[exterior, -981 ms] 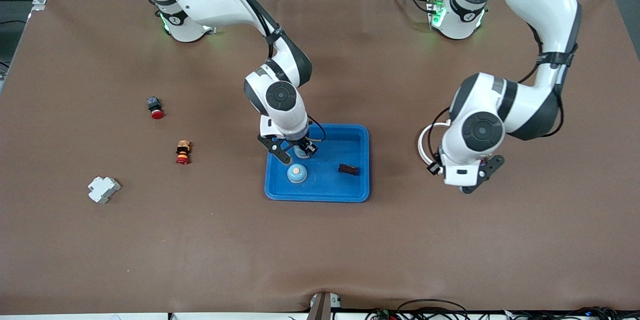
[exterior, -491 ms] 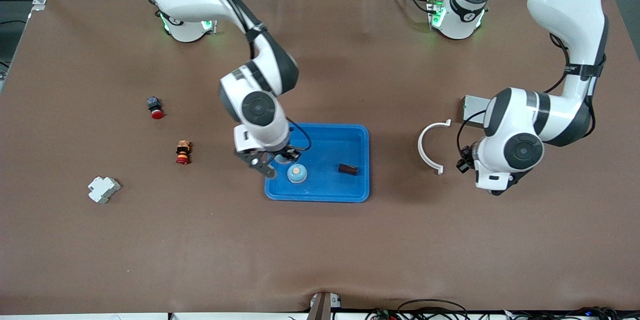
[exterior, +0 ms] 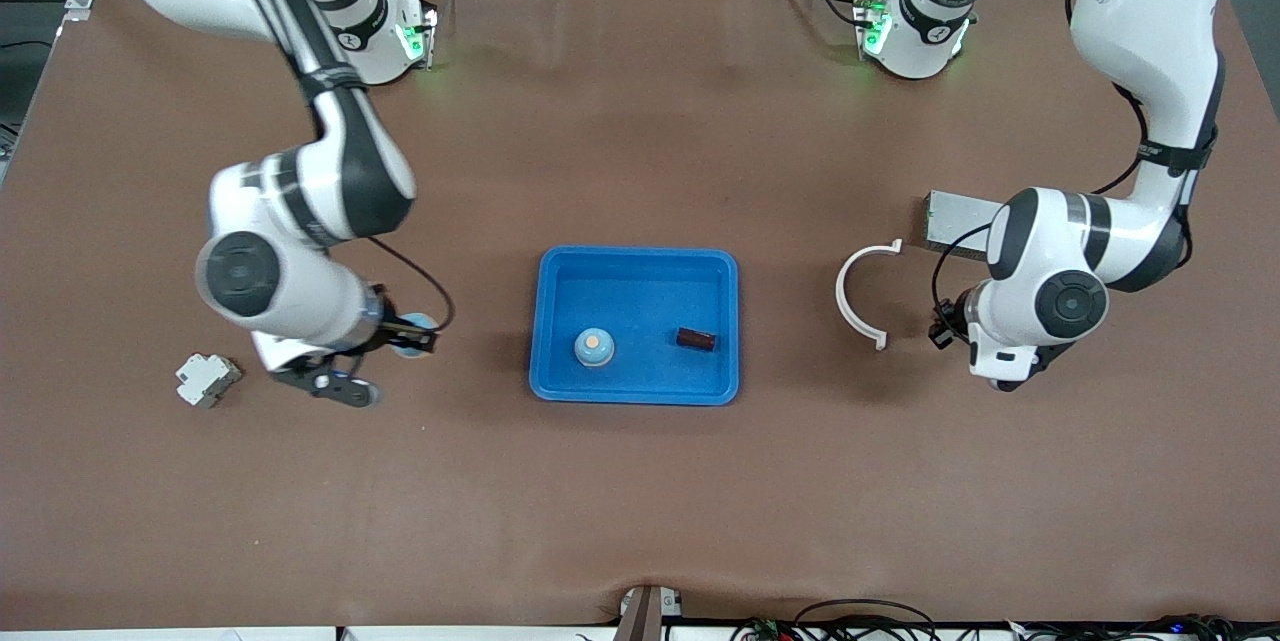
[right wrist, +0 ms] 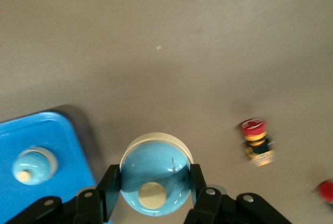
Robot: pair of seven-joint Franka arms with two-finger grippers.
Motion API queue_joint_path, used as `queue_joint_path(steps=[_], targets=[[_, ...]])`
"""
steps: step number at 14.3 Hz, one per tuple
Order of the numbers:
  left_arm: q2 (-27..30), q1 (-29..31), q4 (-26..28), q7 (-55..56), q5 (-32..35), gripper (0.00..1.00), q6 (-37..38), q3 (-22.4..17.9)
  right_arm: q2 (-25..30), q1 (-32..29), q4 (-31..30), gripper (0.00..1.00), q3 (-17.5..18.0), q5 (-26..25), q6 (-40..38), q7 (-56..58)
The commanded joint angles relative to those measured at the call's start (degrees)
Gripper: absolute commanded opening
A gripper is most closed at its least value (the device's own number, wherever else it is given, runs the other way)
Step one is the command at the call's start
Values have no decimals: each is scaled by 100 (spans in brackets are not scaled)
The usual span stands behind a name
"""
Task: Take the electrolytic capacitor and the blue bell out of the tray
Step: 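Carry the capacitor toward the valve while the right gripper carries the bell, then set the capacitor beside the valve while the right gripper lowers the bell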
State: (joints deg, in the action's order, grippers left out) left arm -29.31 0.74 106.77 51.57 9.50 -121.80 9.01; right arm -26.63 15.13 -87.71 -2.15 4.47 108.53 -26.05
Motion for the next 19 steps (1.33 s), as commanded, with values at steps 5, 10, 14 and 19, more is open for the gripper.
queue_joint_path(steps=[5, 10, 14, 19], targets=[[-66, -372, 660, 1486, 166, 0, -907, 31, 580, -1283, -958, 0, 92, 115, 159, 2522], [57, -443, 889, 1602, 307, 25, -775, 4, 677, -1653, -1556, 0, 100, 124, 818, 3254], [92, -346, 863, 1601, 738, 71, -670, 13, 642, -1970, -2030, 0, 100, 124, 1573, 3912], [374, -364, 267, 1557, 668, 100, 252, 48, 572, -2181, -2443, 0, 109, 132, 2312, 4266]])
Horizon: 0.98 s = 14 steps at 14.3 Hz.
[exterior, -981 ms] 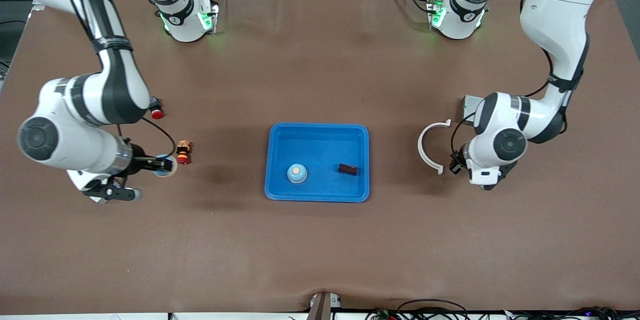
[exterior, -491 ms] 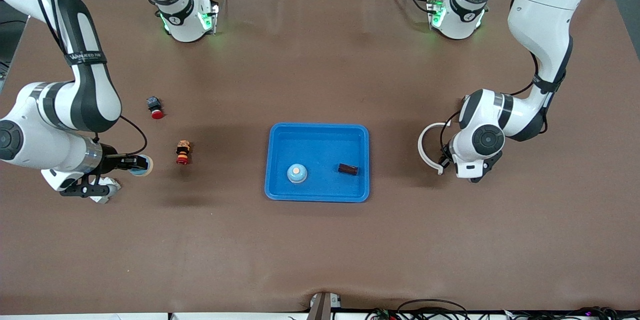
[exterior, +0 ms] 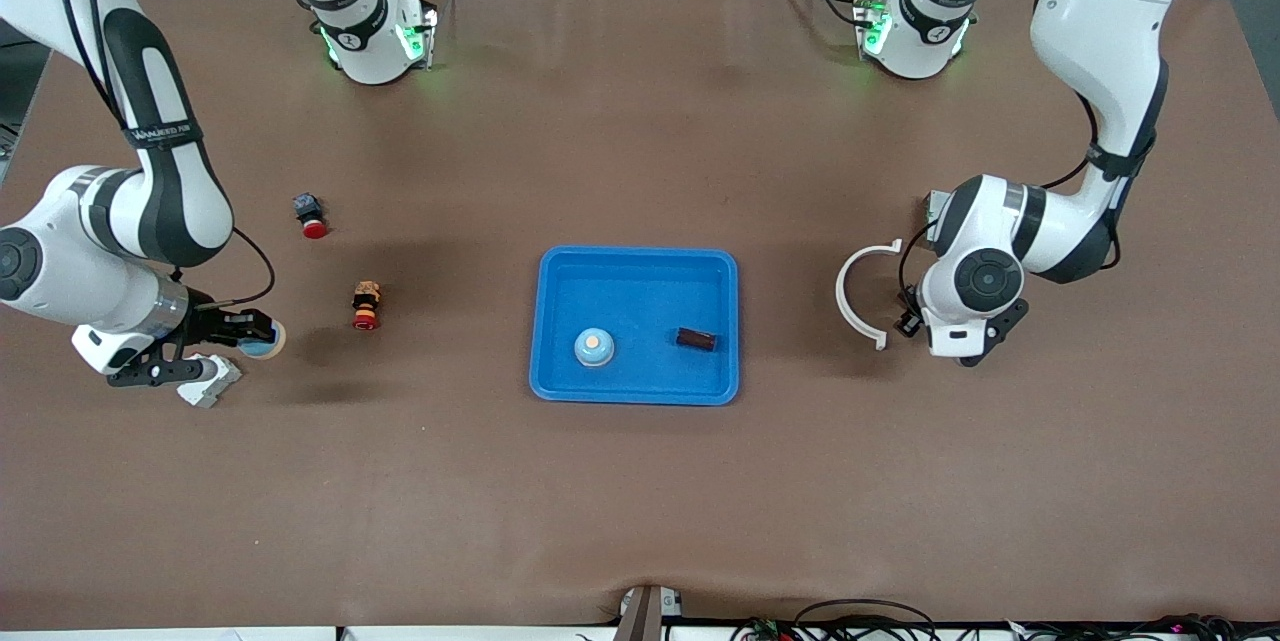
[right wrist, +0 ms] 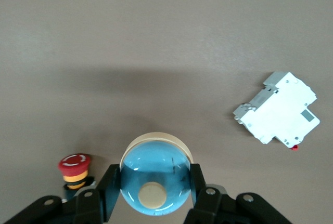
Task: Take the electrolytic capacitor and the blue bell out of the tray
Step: 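Set the capacitor beside the valve while the right gripper lowers the bell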
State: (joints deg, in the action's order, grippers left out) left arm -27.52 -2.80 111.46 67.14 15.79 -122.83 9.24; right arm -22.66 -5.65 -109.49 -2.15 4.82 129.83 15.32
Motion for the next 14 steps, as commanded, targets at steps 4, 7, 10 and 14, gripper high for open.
queue_joint_path(steps=[4, 7, 10, 14], targets=[[247, -55, -1036, 10, -340, 100, 1101, 139, 8, -112, -407, 0, 109, 99, 508, 138], [194, -133, -1504, 45, -612, 100, 1366, 324, -159, -112, -433, 0, 100, 99, 666, 138], [142, -554, -1889, 351, -831, 100, 1367, 473, -282, -112, -468, 0, 100, 99, 859, 138], [-350, -1090, -2497, 1414, -1149, 100, 1367, 474, -502, -94, -460, 0, 92, 99, 1096, 121]])
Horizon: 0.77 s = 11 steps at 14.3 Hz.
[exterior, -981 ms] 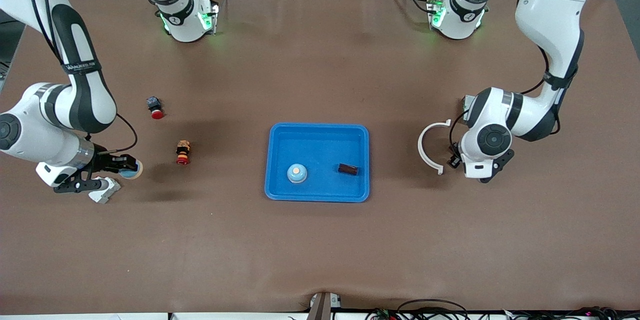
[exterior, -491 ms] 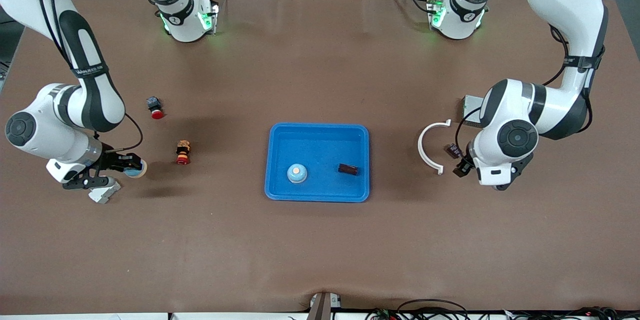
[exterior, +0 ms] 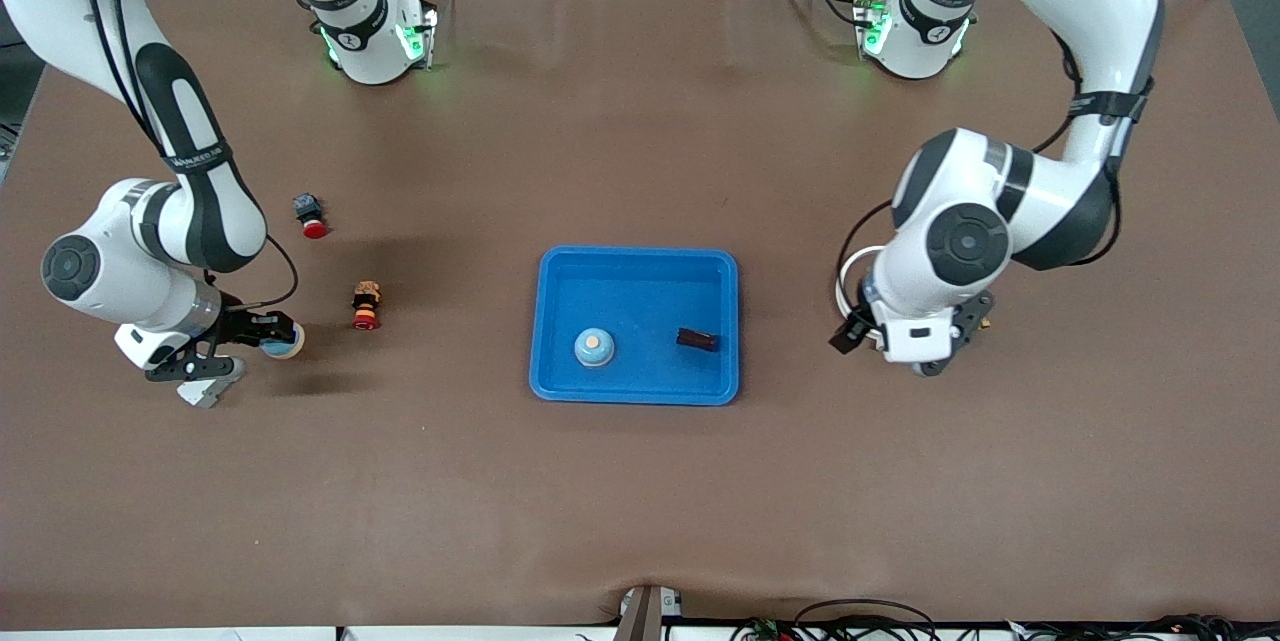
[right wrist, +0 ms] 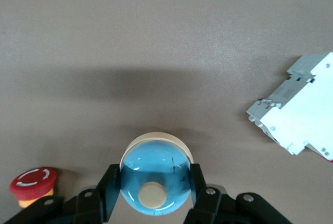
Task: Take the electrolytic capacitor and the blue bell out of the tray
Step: 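Set the capacitor beside the valve while the right gripper lowers the bell, then grasp the second capacitor with the left gripper while the right gripper releases the bell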
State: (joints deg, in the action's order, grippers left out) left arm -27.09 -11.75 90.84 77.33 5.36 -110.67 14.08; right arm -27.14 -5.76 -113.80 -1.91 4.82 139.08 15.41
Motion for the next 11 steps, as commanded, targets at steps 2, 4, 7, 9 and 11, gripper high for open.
queue_joint_path(steps=[2, 4, 7, 9, 11], targets=[[-594, -450, -541, 755, -96, 100, 72, -11, -142, -83, -20, 0, 77, 98, 242, 111], [-814, -583, -734, 1133, -105, 100, -59, -11, -151, -83, -20, 0, 68, 89, 278, 111], [-1174, -828, -963, 1853, -88, 100, -480, -11, -239, -92, -20, 0, 77, 98, 392, 103], [-1280, -1005, -963, 2057, -78, 100, -806, -63, -248, -83, -20, 3, 77, 98, 401, 50], [-1412, -1083, -963, 2329, -61, 100, -1052, -72, -256, -83, -20, 3, 77, 98, 410, 41]])
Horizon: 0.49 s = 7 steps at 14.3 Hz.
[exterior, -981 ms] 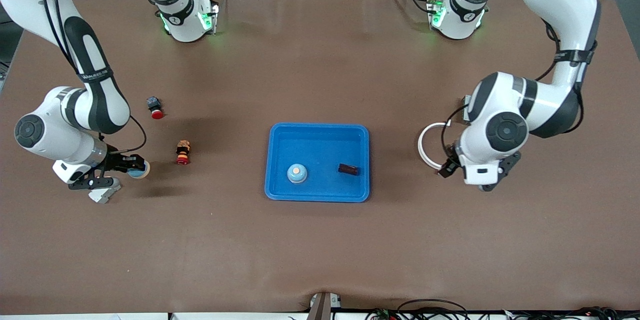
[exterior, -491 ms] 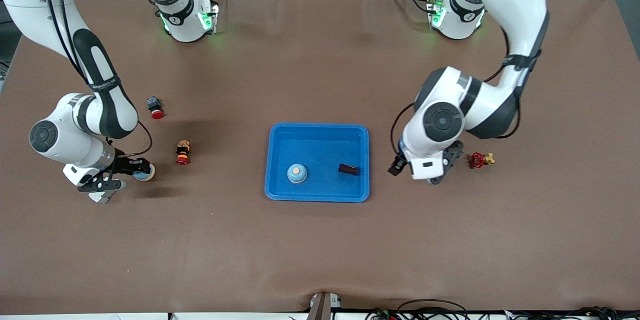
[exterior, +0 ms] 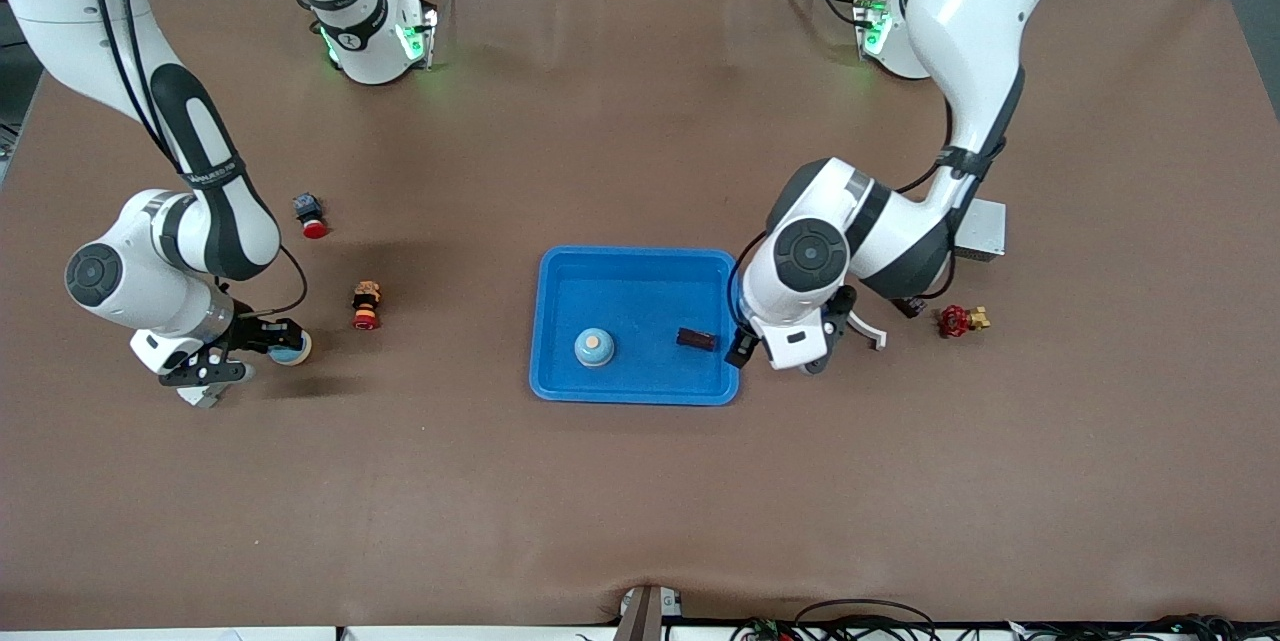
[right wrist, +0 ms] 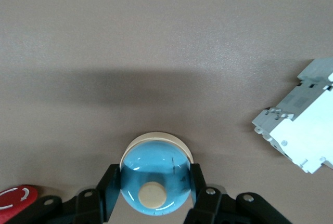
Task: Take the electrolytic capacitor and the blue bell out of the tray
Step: 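Grasp the second capacitor with the left gripper while the right gripper releases the bell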
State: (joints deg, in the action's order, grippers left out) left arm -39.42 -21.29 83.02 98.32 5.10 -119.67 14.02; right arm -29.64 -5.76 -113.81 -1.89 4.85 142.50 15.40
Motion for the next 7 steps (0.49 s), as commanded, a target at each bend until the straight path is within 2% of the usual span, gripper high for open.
queue_joint_path(steps=[1, 3, 4, 5, 6, 7], targets=[[-224, -191, -173, 362, -26, 100, -222, -75, -15, -83, -18, 3, 75, 95, 76, 42], [-381, -287, -172, 608, -17, 100, -467, -83, -15, -74, -18, 4, 75, 95, 76, 34], [-478, -323, -172, 792, -17, 100, -704, -84, -50, -74, -18, 14, 66, 95, 76, 34], [-549, -349, -164, 899, 0, 100, -898, -92, -59, -100, -9, 69, 75, 95, 76, 25], [-601, -349, -164, 961, 18, 100, -1048, -101, -59, -100, -9, 100, 75, 95, 103, 25], [-663, -358, -155, 1031, 26, 100, -1154, -101, -59, -83, -9, 100, 75, 95, 103, 25]])
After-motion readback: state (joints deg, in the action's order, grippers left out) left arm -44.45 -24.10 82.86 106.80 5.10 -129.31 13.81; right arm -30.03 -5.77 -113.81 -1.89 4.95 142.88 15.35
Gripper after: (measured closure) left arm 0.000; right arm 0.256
